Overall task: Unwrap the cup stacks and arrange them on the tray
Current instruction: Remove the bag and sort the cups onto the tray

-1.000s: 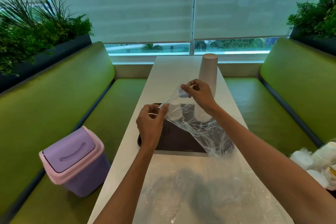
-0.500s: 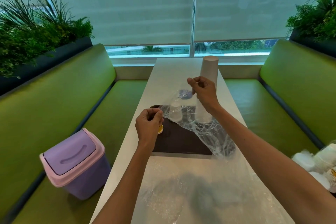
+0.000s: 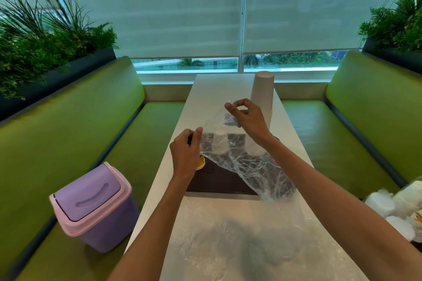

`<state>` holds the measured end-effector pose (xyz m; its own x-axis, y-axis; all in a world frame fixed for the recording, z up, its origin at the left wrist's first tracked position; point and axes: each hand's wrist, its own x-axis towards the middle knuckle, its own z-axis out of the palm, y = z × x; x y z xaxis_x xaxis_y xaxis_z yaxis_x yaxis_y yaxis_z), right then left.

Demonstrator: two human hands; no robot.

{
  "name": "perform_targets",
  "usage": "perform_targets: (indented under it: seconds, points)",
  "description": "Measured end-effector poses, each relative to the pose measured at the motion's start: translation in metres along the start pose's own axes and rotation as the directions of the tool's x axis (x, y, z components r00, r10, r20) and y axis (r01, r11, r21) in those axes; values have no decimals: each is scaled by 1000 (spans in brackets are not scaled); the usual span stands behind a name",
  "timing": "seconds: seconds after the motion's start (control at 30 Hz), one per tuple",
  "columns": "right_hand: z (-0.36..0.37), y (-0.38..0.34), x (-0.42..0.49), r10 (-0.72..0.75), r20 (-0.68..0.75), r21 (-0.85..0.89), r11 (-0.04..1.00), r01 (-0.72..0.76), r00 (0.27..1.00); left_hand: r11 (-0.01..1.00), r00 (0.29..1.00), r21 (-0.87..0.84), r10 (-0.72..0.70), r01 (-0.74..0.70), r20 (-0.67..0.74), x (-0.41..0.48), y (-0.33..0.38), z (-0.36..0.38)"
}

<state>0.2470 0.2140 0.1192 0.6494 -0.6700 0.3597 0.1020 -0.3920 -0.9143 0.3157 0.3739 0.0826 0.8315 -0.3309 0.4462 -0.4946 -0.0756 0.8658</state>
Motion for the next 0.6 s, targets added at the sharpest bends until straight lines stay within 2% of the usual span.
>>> perform_targets:
  seconds: [0.07, 0.17, 0.37, 0.47, 0.53, 0.6]
  points:
    - [-5, 1, -1, 72, 77, -54, 996, -68, 994, 999, 1000, -34, -3, 2, -31, 0, -2, -2]
    - [-10, 8, -6, 119, 152, -24, 993, -116, 981, 998, 1000, -56, -18, 16, -22, -1, -5, -3]
    - [-8, 9, -10, -5, 113, -129, 991, 20, 994, 1000, 999, 10, -25, 25, 32, 2, -17, -10]
    - [-7, 5, -10, -19, 118, -127, 991, 34, 993, 992, 996, 91, -82, 86, -41, 6, -17, -16]
    - [-8, 1, -11, -18, 148, -120, 992, 37, 989, 987, 992, 152, -28, 47, -127, 14, -9, -17]
    - [-8, -4, -12, -28, 185, -122, 991, 51, 982, 982, 996, 188, 23, -6, -89, 24, 7, -13]
